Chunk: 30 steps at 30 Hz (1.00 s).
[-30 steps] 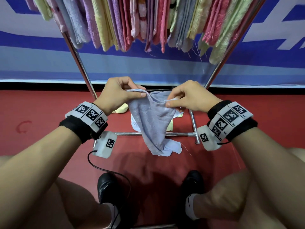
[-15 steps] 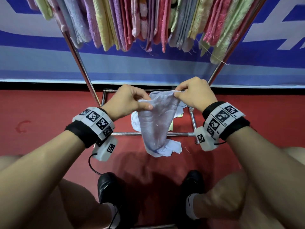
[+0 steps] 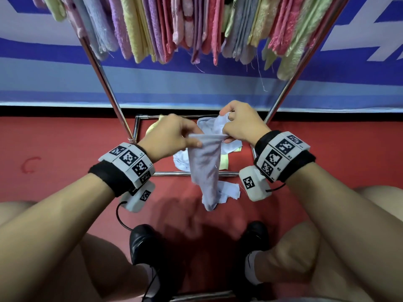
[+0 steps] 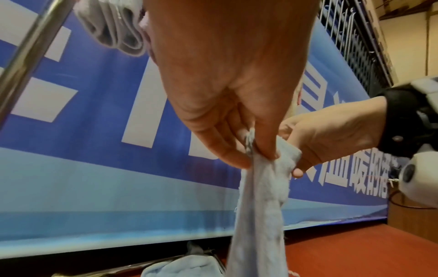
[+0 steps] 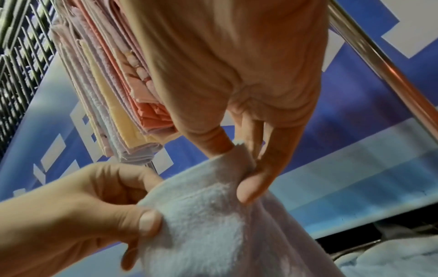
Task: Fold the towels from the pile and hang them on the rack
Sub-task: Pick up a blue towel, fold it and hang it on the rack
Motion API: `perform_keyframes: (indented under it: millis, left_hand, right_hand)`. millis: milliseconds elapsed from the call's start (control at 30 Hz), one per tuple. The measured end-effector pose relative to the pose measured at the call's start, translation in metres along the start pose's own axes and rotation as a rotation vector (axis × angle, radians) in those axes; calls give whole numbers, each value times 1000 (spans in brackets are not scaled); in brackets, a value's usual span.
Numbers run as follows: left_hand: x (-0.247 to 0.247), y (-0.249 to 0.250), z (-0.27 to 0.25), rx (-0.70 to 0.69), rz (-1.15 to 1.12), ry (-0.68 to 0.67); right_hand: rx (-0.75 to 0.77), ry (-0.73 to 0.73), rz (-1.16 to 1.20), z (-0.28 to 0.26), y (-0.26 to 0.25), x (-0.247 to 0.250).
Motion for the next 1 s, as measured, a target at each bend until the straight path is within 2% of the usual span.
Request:
perform_keyframes:
  millis: [67,100,200,267,367,567,700,767,867,1000]
  left_hand:
    - [16,-7,0,45,24,168]
    - [18,-5,0,23,44,197]
    - [15,6,-1,-80,55,173]
    - [13,8,1,-98,56,145]
    - [12,9,2,-82,-56,97]
    - [16,5,2,-1,-112,165]
    - [18,10,0,-41,-134,187]
    - [17,7,2,-21,-198,176]
    - [20,3,3,65,-304,180]
    - [6,3,-2,162,-377,-23]
  right_hand:
    - [61,-46,-67,-2,-7,0]
    - [87,-82,-93,-3,-10,-2]
    - [122,-189,-152,-8,-17,-8]
    - [159,-234,-177,-13,-22,-12]
    - [183,-241,-165,-13,-22,-12]
    - [157,-241,-47,-15,-19,-11]
    - [246,-262,-48,-20,-21,-11]
    - [314,-239,-161,-21,-21,-11]
    - [391,-204,-176,-19,-24,-7]
    - [396,-204,-71,-19,-28,0]
Point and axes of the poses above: each hand's wrist, its own z-axis towards the middle knuckle, its own x-axis out of the back of the hand, y = z × x, the point moved 6 cm from there along z, towards the middle knuckle, and after that the axes turned 1 degree about -x, right-handed, at the moved point
